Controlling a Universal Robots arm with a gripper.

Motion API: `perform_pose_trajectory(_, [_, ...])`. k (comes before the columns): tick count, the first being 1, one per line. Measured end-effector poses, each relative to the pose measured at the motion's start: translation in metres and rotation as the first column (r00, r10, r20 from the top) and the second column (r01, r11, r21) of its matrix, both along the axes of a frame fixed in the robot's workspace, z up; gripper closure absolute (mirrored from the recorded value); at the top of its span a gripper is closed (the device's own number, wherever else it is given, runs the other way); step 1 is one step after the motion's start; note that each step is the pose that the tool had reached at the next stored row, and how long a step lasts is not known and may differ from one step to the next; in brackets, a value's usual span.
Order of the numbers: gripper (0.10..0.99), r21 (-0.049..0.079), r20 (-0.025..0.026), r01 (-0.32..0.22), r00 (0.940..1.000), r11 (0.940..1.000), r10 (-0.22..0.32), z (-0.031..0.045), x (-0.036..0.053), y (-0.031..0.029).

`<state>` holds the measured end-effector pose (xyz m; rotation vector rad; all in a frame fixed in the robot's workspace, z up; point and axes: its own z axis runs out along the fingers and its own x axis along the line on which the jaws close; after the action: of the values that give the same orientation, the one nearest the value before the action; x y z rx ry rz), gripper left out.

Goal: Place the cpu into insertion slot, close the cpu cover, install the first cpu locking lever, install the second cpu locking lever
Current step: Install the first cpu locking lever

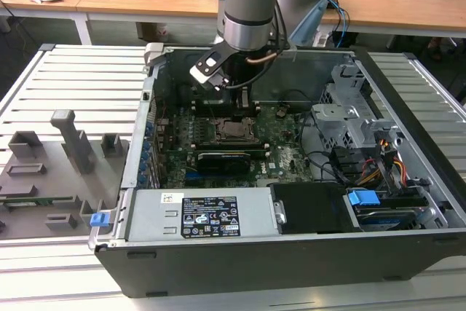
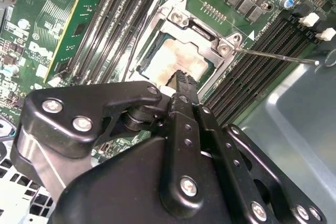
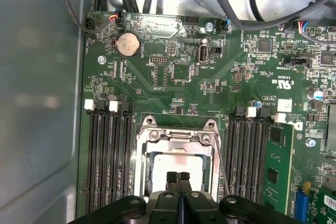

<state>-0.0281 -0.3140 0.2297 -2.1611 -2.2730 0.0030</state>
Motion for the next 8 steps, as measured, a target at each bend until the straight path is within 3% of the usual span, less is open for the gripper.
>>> perform_pose_trajectory(8, [0.976,0.000,-0.0001,0.000,1.0000,1.0000,0.000,0.0122,0.0000,0.0000])
